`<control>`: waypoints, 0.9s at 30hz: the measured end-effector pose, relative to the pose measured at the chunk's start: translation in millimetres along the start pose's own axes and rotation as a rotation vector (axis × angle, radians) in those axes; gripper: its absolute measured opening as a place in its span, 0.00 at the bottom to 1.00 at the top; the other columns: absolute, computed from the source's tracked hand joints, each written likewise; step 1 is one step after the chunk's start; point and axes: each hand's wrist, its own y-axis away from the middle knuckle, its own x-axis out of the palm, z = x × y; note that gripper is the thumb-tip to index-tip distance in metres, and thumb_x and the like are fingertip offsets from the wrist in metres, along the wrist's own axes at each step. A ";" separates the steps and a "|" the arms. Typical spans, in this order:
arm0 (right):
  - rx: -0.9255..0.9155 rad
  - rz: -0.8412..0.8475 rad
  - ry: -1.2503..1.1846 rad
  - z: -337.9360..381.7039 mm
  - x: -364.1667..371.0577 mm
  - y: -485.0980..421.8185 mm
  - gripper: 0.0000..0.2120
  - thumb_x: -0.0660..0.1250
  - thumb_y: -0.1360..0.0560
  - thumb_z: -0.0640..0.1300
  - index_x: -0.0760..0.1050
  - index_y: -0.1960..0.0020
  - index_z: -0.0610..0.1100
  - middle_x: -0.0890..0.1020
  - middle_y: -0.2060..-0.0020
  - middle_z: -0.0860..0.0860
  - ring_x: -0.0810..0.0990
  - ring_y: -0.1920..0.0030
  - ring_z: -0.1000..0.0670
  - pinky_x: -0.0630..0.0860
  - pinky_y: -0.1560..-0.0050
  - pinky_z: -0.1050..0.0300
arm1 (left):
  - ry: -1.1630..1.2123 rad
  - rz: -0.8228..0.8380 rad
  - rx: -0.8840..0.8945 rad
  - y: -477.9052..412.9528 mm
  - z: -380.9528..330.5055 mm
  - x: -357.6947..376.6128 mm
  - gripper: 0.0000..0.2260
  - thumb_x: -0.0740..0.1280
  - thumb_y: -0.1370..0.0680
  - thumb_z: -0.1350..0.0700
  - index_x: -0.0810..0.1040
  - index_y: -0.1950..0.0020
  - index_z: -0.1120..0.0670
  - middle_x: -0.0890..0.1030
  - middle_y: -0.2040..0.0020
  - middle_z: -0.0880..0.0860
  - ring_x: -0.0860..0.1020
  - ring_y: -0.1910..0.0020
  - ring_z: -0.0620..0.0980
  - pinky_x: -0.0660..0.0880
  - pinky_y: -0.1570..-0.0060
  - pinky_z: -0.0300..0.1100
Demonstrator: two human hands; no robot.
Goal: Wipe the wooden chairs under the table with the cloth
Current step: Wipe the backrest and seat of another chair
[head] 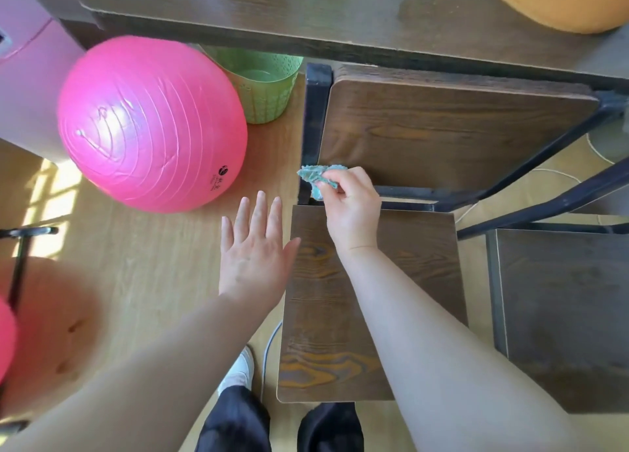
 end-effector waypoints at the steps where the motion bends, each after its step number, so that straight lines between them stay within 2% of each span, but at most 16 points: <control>1: 0.016 0.070 0.014 -8.5 -0.2 2.4 0.04 0.72 0.27 0.39 0.83 0.52 0.41 0.79 0.56 0.48 0.78 0.58 0.53 0.73 0.58 0.67 | 0.008 0.006 0.003 1.3 -4.4 5.3 0.31 0.46 0.17 0.39 0.42 0.19 0.51 0.43 0.18 0.52 0.40 0.20 0.54 0.43 0.22 0.56; 3: 0.039 0.208 0.045 -28.0 -4.7 7.8 0.05 0.72 0.27 0.41 0.83 0.52 0.42 0.79 0.55 0.50 0.78 0.57 0.52 0.72 0.57 0.66 | 0.026 0.027 0.006 3.2 -14.2 18.2 0.31 0.47 0.17 0.39 0.43 0.19 0.51 0.44 0.18 0.52 0.41 0.20 0.54 0.43 0.22 0.56; 6: 0.151 0.366 0.095 -64.4 -23.9 12.0 0.05 0.72 0.25 0.44 0.81 0.50 0.45 0.78 0.52 0.54 0.77 0.53 0.55 0.71 0.56 0.70 | 0.021 0.054 -0.002 4.7 -28.1 41.4 0.31 0.47 0.18 0.39 0.43 0.19 0.50 0.45 0.18 0.52 0.42 0.20 0.55 0.44 0.22 0.56; 8: 0.304 0.422 0.059 -90.0 -40.0 11.7 0.05 0.72 0.25 0.46 0.79 0.50 0.48 0.78 0.50 0.53 0.80 0.53 0.54 0.77 0.53 0.64 | 0.026 0.070 -0.009 5.0 -37.8 55.9 0.31 0.47 0.18 0.39 0.43 0.19 0.51 0.45 0.18 0.52 0.41 0.20 0.55 0.44 0.22 0.56; 10: 0.493 0.466 -0.042 -109.8 -56.6 10.9 0.04 0.71 0.24 0.46 0.77 0.52 0.49 0.79 0.48 0.50 0.84 0.57 0.51 0.83 0.55 0.52 | 0.035 0.088 -0.013 4.7 -49.1 67.2 0.31 0.47 0.18 0.39 0.43 0.19 0.51 0.44 0.18 0.52 0.41 0.20 0.54 0.44 0.22 0.56; 11: 0.553 0.485 -0.061 -117.0 -65.3 10.2 0.03 0.70 0.23 0.45 0.76 0.52 0.49 0.80 0.48 0.49 0.85 0.59 0.51 0.83 0.55 0.49 | 0.038 0.092 -0.012 4.5 -54.9 71.3 0.31 0.47 0.17 0.39 0.43 0.19 0.50 0.44 0.18 0.51 0.41 0.20 0.54 0.43 0.22 0.56; 13: 0.609 0.522 -0.043 -128.3 -81.8 9.0 0.02 0.67 0.22 0.45 0.75 0.51 0.48 0.80 0.50 0.52 0.85 0.61 0.51 0.83 0.55 0.49 | 0.049 0.097 -0.006 2.9 -66.1 77.9 0.31 0.48 0.17 0.39 0.43 0.19 0.51 0.44 0.18 0.51 0.40 0.20 0.54 0.43 0.22 0.55; 15: 0.611 0.544 -0.047 -138.6 -95.3 7.0 0.03 0.65 0.20 0.45 0.74 0.47 0.48 0.81 0.49 0.53 0.84 0.57 0.52 0.83 0.54 0.50 | 0.052 0.097 0.003 0.8 -75.4 82.8 0.31 0.47 0.17 0.39 0.43 0.19 0.51 0.44 0.18 0.52 0.41 0.20 0.54 0.43 0.22 0.56; 18: 0.611 0.588 -0.103 -149.6 -109.3 2.9 0.16 0.64 0.20 0.43 0.73 0.38 0.61 0.79 0.42 0.55 0.80 0.48 0.55 0.78 0.50 0.56 | 0.047 0.104 0.008 -3.3 -85.3 87.1 0.31 0.46 0.17 0.39 0.42 0.19 0.50 0.43 0.18 0.52 0.40 0.20 0.54 0.43 0.22 0.56; 20: 0.636 0.631 -0.168 -152.5 -116.1 0.2 0.24 0.63 0.19 0.41 0.68 0.33 0.68 0.77 0.40 0.55 0.80 0.50 0.55 0.78 0.51 0.59 | 0.036 0.110 0.007 -5.9 -90.0 89.0 0.31 0.46 0.17 0.39 0.40 0.19 0.50 0.42 0.18 0.52 0.39 0.20 0.54 0.42 0.22 0.55; 22: 0.646 0.669 -0.192 -153.2 -121.1 -2.2 0.24 0.61 0.18 0.40 0.69 0.32 0.66 0.76 0.39 0.55 0.83 0.52 0.53 0.81 0.52 0.59 | 0.033 0.109 0.008 -7.5 -94.2 90.0 0.30 0.46 0.17 0.39 0.40 0.19 0.50 0.42 0.18 0.52 0.39 0.20 0.54 0.42 0.22 0.55; 24: 0.667 0.685 -0.207 -153.4 -124.2 -3.4 0.19 0.61 0.19 0.39 0.74 0.34 0.59 0.76 0.38 0.52 0.84 0.50 0.54 0.82 0.48 0.56 | 0.031 0.109 0.010 -8.6 -98.3 91.7 0.30 0.46 0.17 0.40 0.40 0.19 0.50 0.41 0.18 0.52 0.39 0.20 0.54 0.42 0.22 0.55; 27: 0.674 0.662 -0.230 -154.5 -128.3 -0.3 0.16 0.69 0.23 0.38 0.76 0.38 0.51 0.77 0.39 0.49 0.84 0.51 0.56 0.82 0.49 0.56 | 0.035 0.113 0.016 -10.2 -104.0 93.1 0.30 0.46 0.17 0.40 0.40 0.19 0.50 0.41 0.18 0.52 0.40 0.20 0.55 0.43 0.22 0.56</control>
